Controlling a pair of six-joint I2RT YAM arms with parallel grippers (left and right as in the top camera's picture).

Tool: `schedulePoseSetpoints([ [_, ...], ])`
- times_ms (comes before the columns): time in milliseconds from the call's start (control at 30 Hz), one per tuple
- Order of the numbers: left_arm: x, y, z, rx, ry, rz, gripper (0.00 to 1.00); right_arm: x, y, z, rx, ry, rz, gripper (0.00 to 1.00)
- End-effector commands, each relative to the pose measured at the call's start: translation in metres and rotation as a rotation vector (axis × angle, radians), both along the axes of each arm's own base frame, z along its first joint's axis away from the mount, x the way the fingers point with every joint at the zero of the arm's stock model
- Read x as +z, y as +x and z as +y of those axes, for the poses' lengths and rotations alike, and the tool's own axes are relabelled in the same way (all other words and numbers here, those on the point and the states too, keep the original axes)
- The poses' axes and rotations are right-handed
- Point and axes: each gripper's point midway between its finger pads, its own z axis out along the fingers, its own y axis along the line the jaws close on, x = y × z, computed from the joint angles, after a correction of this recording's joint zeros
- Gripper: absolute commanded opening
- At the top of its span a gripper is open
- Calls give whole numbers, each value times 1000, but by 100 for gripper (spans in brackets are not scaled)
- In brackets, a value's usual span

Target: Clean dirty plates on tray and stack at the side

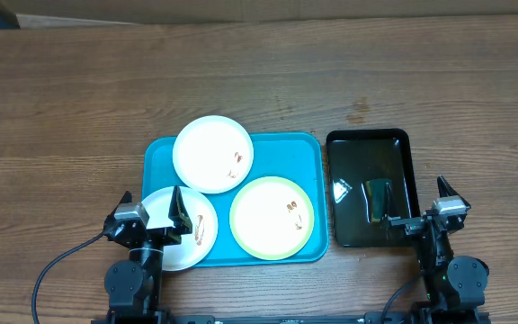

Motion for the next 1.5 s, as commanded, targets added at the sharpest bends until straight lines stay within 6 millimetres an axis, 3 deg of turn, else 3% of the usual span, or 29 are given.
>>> schedulePoseSetpoints([
  [0, 1, 0, 1, -2, 26, -7, 100, -3, 0, 0, 0, -3, 0, 100],
  [333, 3, 0, 0, -8, 11, -16, 100, -3, 0, 0, 0, -3, 0, 100],
  [467, 19, 0, -20, -120, 20, -77, 100, -3, 0, 0, 0, -3, 0, 100],
  [633, 60, -15, -40, -239, -3, -100, 100, -3, 0, 0, 0, -3, 0, 100],
  [800, 142, -51, -58, -341, -6, -126, 100, -3, 0, 0, 0, -3, 0, 100],
  [933, 183, -67, -64, -379, -2, 32, 100, -3, 0, 0, 0, -3, 0, 100],
  [1067, 210, -74, -72, -445, 4, 284, 100, -3, 0, 0, 0, -3, 0, 100],
  [1200, 229, -72, -72, -449, -37, 519, 100, -3, 0, 0, 0, -3, 0, 100],
  [1333, 246, -44, -71, -449, -50, 569, 100, -3, 0, 0, 0, -3, 0, 100],
  [1467, 227, -23, -69, -438, -74, 683, 100, -3, 0, 0, 0, -3, 0, 100],
])
